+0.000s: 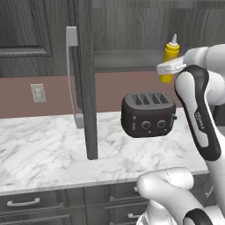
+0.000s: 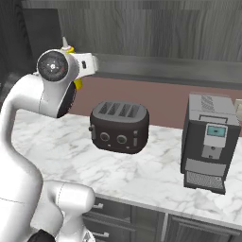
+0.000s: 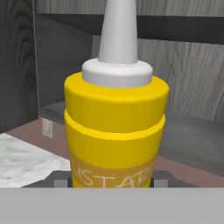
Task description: Take 2 condiments from the cabinet and move them on the counter near the stove.Make sure the condiments are lined up with each other, next to each other.
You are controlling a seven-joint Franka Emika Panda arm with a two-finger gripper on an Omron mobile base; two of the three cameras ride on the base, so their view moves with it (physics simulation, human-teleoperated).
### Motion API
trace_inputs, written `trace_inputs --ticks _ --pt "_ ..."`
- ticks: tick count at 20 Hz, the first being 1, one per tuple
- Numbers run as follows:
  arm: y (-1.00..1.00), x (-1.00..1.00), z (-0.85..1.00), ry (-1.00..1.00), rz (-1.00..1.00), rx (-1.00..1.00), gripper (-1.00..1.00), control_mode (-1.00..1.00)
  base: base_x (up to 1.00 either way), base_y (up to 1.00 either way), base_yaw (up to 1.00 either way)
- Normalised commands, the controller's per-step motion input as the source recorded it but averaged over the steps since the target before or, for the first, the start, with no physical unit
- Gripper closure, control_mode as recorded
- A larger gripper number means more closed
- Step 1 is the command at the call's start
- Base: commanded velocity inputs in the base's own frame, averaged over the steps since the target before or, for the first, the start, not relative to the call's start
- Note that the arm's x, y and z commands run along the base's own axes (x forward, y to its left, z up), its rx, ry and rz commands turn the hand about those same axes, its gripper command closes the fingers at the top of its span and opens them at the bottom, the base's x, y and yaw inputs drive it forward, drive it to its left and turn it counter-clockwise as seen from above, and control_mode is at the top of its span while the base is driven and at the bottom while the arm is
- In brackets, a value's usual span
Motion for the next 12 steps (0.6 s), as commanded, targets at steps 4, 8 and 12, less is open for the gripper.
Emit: trace_inputs --ticks 4,8,12 --pt "0.0 -0.99 -0.19 0.0 0.0 0.0 1.0 -1.0 0.0 0.0 0.0" --pt "-0.01 -0.86 -0.25 0.0 0.0 0.0 1.0 -1.0 0.0 0.0 0.0" --pt "-0.01 -0.74 -0.23 0.0 0.0 0.0 1.0 -1.0 0.0 0.0 0.0"
